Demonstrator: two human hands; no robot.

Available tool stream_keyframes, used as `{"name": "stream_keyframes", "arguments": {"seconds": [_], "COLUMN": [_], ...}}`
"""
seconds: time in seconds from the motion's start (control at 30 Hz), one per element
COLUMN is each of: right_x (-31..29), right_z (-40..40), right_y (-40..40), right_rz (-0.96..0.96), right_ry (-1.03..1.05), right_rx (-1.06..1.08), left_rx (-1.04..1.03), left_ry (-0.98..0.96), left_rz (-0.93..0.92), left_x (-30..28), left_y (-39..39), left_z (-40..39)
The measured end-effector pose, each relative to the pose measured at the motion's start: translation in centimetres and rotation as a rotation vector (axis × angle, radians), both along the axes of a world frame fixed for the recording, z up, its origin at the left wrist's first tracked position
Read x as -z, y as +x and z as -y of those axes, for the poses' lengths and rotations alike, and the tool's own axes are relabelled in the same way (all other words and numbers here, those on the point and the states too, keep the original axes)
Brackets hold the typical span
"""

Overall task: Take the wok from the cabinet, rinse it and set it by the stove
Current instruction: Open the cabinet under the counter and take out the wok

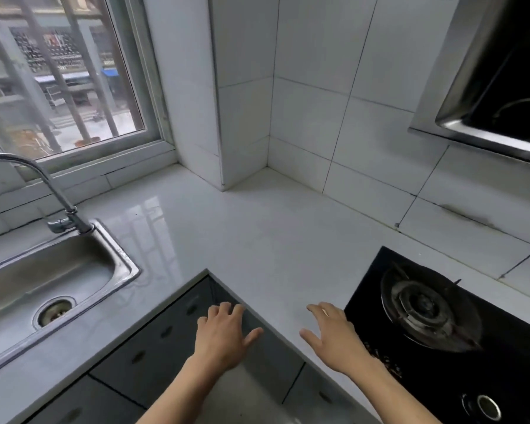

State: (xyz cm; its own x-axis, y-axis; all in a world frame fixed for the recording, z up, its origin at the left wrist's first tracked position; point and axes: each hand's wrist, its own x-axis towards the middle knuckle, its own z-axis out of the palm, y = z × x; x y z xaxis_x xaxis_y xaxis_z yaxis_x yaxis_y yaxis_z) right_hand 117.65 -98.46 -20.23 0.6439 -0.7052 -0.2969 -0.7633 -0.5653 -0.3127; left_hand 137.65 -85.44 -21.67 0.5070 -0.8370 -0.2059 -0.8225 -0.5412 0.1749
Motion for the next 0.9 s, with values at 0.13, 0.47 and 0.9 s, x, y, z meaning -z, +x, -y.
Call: {"name": "stream_keyframes", "arguments": {"seconds": [0.13, 0.47, 0.9], "right_x": [1.7, 5.4, 10.1], "right_z": [-0.8, -0.6, 1.0], "right_y": [0.8, 2.8, 0.7], "right_rz": [-0.032, -0.056, -0.112], "right_ry": [-0.045, 0.005, 0.025], "right_rx": [0.030, 0.090, 0.051], "left_rx": [0.084, 0.050, -0.714], "left_ry": [-0.030, -0.029, -0.157], "left_rz": [-0.029, -0.268, -1.486], "left_x": [1.2, 4.8, 9.5], "left_y": [1.9, 2.1, -0.8], "left_z": [1.4, 2.1, 6.9]}}
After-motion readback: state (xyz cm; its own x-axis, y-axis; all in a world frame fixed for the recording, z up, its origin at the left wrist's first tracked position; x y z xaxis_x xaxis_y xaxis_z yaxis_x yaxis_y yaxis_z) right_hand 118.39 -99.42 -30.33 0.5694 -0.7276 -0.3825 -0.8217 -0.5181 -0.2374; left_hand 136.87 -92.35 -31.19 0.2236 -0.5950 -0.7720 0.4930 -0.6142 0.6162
